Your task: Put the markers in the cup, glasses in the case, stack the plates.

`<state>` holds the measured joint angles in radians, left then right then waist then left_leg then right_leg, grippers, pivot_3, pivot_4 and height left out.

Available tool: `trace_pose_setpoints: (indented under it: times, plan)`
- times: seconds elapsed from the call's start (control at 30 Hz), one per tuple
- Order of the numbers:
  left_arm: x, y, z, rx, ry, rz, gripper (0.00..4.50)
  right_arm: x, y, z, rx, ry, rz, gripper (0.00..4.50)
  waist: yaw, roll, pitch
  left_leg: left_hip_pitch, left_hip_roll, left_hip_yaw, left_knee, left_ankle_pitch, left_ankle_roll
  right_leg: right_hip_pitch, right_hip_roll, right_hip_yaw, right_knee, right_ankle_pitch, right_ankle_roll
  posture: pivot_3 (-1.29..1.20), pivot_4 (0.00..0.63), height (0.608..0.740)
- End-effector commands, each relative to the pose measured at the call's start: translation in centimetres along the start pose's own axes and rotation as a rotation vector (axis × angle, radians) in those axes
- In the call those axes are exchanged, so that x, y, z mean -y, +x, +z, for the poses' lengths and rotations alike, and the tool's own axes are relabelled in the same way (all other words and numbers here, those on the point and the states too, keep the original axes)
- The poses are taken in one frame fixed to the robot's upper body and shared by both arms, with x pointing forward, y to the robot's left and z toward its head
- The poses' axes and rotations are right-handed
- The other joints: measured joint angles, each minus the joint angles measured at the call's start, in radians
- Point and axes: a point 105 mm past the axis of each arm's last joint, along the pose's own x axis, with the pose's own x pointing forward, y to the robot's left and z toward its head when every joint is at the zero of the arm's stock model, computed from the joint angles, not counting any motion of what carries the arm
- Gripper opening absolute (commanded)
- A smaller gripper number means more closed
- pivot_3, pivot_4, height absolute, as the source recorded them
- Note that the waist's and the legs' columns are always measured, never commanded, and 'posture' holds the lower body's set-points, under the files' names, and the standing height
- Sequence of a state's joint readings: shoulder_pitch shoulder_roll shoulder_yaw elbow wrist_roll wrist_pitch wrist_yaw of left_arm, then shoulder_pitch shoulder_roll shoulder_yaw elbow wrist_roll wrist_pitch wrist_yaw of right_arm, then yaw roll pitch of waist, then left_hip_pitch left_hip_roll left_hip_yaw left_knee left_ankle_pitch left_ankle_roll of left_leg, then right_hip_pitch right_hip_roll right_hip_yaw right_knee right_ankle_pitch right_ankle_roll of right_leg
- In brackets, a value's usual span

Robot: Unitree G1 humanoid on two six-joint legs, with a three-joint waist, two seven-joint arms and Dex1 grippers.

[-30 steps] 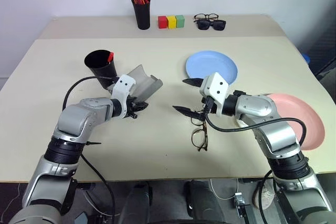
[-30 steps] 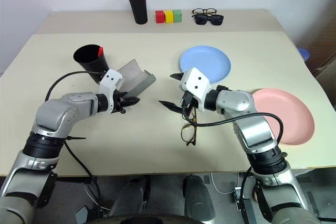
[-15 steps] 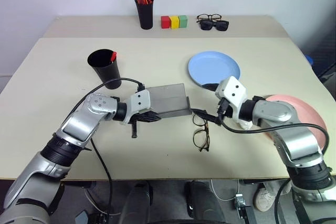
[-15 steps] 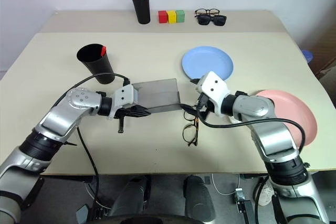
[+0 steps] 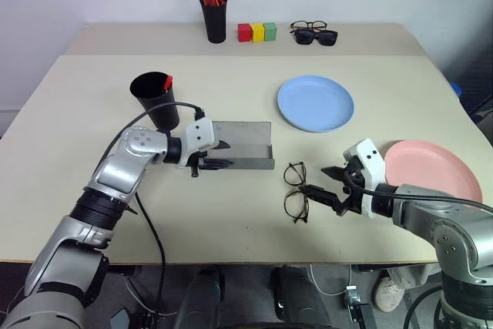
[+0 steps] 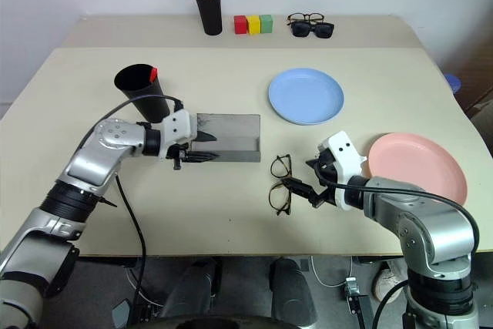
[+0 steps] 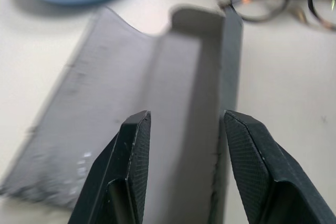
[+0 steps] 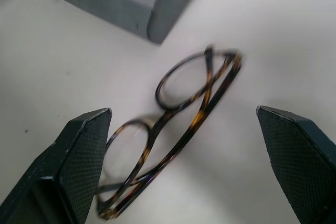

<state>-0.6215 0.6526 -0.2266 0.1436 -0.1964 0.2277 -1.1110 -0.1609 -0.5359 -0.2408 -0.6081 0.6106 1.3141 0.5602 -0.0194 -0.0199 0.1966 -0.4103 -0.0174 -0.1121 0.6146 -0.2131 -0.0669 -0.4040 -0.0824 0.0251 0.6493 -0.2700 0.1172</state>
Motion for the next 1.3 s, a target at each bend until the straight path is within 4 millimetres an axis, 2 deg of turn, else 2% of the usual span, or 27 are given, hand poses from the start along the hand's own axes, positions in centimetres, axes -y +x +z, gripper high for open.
trace_pose_setpoints:
  times: [0.03, 0.13, 0.3, 0.4, 0.63, 0.67, 0.8, 0.97, 1.07, 1.17, 1.3]
  plan:
    - [0.5, -2.1, 1.3, 0.078, -0.015, 0.022, 2.20, -0.3, 0.1, 0.3, 0.026, 0.052, -0.006, 4.50, -0.004, 0.000, 0.000, 0.000, 0.000, 0.000, 0.000, 0.000, 0.000, 0.000, 0.000, 0.000, 0.000, 0.000, 0.000, 0.00, 0.150, 0.740]
    - [1.7, -2.9, 1.3, 0.091, -0.033, 0.029, 2.20, -0.1, 0.7, 0.5, 0.043, 0.131, -0.009, 4.50, -0.003, 0.001, 0.000, 0.000, 0.001, 0.000, -0.001, 0.000, 0.000, 0.000, 0.000, 0.000, 0.000, 0.000, 0.000, 0.00, 0.150, 0.740]
    - [2.3, -3.6, 1.1, 0.086, -0.071, 0.075, 2.20, -0.3, 1.2, 0.5, 0.028, 0.167, -0.004, 4.50, 0.004, 0.001, 0.000, 0.000, 0.000, 0.000, 0.000, 0.000, 0.000, 0.001, 0.000, 0.000, 0.000, 0.000, 0.000, 0.00, 0.150, 0.740]
    - [2.6, -4.1, 0.9, 0.087, -0.107, 0.127, 2.24, -0.3, 1.4, -0.2, -0.018, 0.175, -0.010, 3.66, 0.003, 0.001, 0.000, 0.000, 0.000, 0.000, -0.001, 0.000, 0.000, 0.000, 0.000, 0.000, -0.001, 0.000, 0.000, 0.00, 0.150, 0.740]
    - [2.9, -4.7, 0.5, 0.078, -0.141, 0.183, 2.24, -0.1, 1.4, -0.4, -0.051, 0.164, -0.013, 0.24, 0.001, 0.001, 0.000, 0.001, 0.001, 0.000, -0.001, 0.000, 0.000, 0.000, 0.000, 0.000, 0.000, 0.000, 0.000, 0.00, 0.150, 0.740]
    - [2.7, -4.8, 0.5, 0.080, -0.144, 0.193, 2.24, -0.1, 1.3, -0.2, -0.048, 0.162, -0.015, 0.07, 0.000, 0.001, 0.000, 0.001, 0.001, 0.000, -0.001, 0.000, 0.000, 0.001, 0.000, 0.000, 0.000, 0.000, 0.000, 0.00, 0.150, 0.740]
    - [2.2, -5.1, 0.2, 0.081, -0.165, 0.238, 2.24, 0.2, 0.8, 0.4, -0.044, 0.105, -0.040, 0.07, 0.001, 0.001, 0.000, 0.001, 0.001, 0.000, -0.001, 0.000, 0.000, 0.000, 0.000, 0.000, 0.000, 0.000, 0.000, 0.00, 0.150, 0.740]
    - [2.1, -6.3, -0.7, 0.067, -0.207, 0.296, 2.24, 0.1, -0.3, 3.3, -0.047, -0.234, -0.074, 0.07, -0.001, 0.001, 0.000, 0.001, 0.001, 0.001, -0.001, 0.000, 0.000, 0.000, 0.000, 0.000, -0.001, 0.000, 0.000, 0.00, 0.150, 0.740]
    - [2.4, -7.8, -2.2, 0.038, -0.269, 0.352, 2.24, -2.1, -0.1, 8.7, 0.094, -0.447, 0.015, 0.07, -0.019, 0.002, 0.000, 0.001, 0.002, 0.002, -0.001, 0.000, 0.000, -0.001, 0.001, 0.000, -0.001, 0.000, -0.001, 0.00, 0.150, 0.740]
    - [3.0, -8.8, -3.5, 0.015, -0.327, 0.391, 2.24, -4.2, 1.8, 11.8, 0.178, -0.605, 0.109, 0.07, -0.029, 0.002, 0.000, 0.001, 0.004, 0.002, -0.001, 0.000, 0.000, -0.001, 0.002, 0.000, -0.001, -0.001, -0.002, 0.00, 0.150, 0.740]
    - [3.8, -9.0, -3.7, 0.027, -0.379, 0.411, 2.24, -5.4, 6.7, 13.0, 0.192, -0.731, 0.202, 0.07, -0.023, 0.001, 0.000, 0.002, 0.005, 0.002, -0.002, 0.000, 0.000, 0.000, 0.002, 0.000, -0.001, -0.001, -0.003, 0.00, 0.150, 0.740]
